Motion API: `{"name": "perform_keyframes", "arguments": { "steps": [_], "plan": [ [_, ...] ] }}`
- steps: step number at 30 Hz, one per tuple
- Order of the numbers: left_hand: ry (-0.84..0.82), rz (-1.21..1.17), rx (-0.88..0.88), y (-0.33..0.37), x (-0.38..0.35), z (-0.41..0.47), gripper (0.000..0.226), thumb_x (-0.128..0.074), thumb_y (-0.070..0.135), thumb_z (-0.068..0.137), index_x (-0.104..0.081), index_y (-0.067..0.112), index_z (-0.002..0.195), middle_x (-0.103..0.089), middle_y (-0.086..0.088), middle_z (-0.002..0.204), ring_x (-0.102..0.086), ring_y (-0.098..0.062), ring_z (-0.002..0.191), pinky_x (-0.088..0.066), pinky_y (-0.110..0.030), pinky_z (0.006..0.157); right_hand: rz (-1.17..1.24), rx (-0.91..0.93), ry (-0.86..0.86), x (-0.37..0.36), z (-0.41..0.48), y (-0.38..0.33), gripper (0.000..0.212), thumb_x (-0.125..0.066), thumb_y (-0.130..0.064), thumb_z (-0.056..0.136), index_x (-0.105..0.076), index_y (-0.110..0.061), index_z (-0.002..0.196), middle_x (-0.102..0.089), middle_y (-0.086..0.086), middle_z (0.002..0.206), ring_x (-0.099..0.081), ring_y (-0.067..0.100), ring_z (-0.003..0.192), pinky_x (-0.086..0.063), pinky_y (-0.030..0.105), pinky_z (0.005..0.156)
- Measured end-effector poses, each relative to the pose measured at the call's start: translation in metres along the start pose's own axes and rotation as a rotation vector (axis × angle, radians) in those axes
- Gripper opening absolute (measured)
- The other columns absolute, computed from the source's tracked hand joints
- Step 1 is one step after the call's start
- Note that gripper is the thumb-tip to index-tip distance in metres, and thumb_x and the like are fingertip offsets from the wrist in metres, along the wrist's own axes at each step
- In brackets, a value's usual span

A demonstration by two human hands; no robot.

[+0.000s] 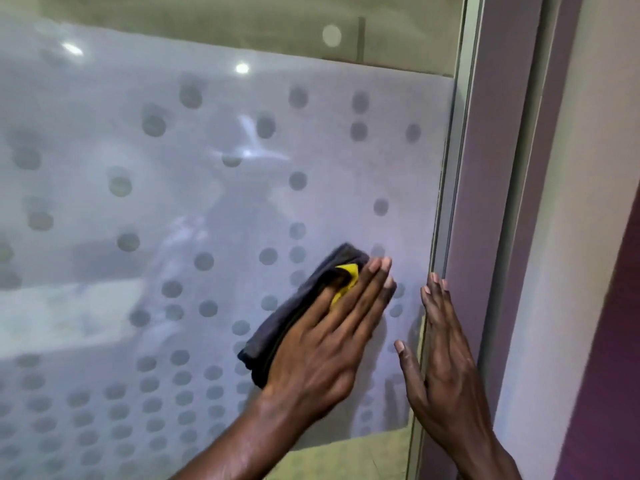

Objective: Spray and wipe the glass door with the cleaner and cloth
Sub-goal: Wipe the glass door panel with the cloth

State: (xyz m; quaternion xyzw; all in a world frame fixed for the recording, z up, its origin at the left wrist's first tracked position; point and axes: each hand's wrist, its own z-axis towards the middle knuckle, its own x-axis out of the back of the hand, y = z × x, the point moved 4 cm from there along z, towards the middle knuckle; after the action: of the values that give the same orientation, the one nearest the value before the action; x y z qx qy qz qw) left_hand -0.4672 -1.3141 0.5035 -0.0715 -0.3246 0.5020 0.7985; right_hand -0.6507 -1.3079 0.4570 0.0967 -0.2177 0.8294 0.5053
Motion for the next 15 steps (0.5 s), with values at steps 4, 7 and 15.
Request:
{"name": "perform_keyframes", "arguments": {
  "steps": [4,7,15],
  "plan": [
    [0.081,0.024,0.1,-0.022,0.018,0.023,0.093,-0.052,0.01,0.095,-0.014,0.009,0.18,-0.007,-0.01,0.191,-0.006,-0.024,0.179,-0.005,-0.042,0.145,0.033,0.027,-0.016,0.007,0.002,0.004,0.077,-0.061,-0.017,0.1,-0.029,-0.006,0.169,-0.025,0.006,0.182,-0.019,0.02,0.171,-0.019,0.026,0.137],
    [0.24,0.124,0.237,-0.062,0.048,0.086,0.07,-0.04,0.022,0.116,-0.014,0.005,0.18,-0.011,-0.013,0.19,-0.009,-0.028,0.178,-0.007,-0.043,0.143,0.069,-0.002,-0.055,0.01,0.002,0.005,0.077,-0.058,-0.017,0.102,-0.026,-0.012,0.171,-0.02,-0.001,0.184,-0.014,0.014,0.172,-0.016,0.02,0.136],
    [0.193,0.1,0.128,-0.043,0.044,0.152,0.069,-0.032,0.029,0.117,-0.015,0.006,0.18,-0.012,-0.015,0.19,-0.012,-0.027,0.178,-0.019,-0.048,0.143,0.244,0.006,-0.026,0.009,0.0,0.016,0.072,-0.05,0.001,0.104,-0.026,-0.01,0.171,-0.025,-0.001,0.183,-0.018,0.016,0.171,-0.019,0.027,0.138]
  ]
}}
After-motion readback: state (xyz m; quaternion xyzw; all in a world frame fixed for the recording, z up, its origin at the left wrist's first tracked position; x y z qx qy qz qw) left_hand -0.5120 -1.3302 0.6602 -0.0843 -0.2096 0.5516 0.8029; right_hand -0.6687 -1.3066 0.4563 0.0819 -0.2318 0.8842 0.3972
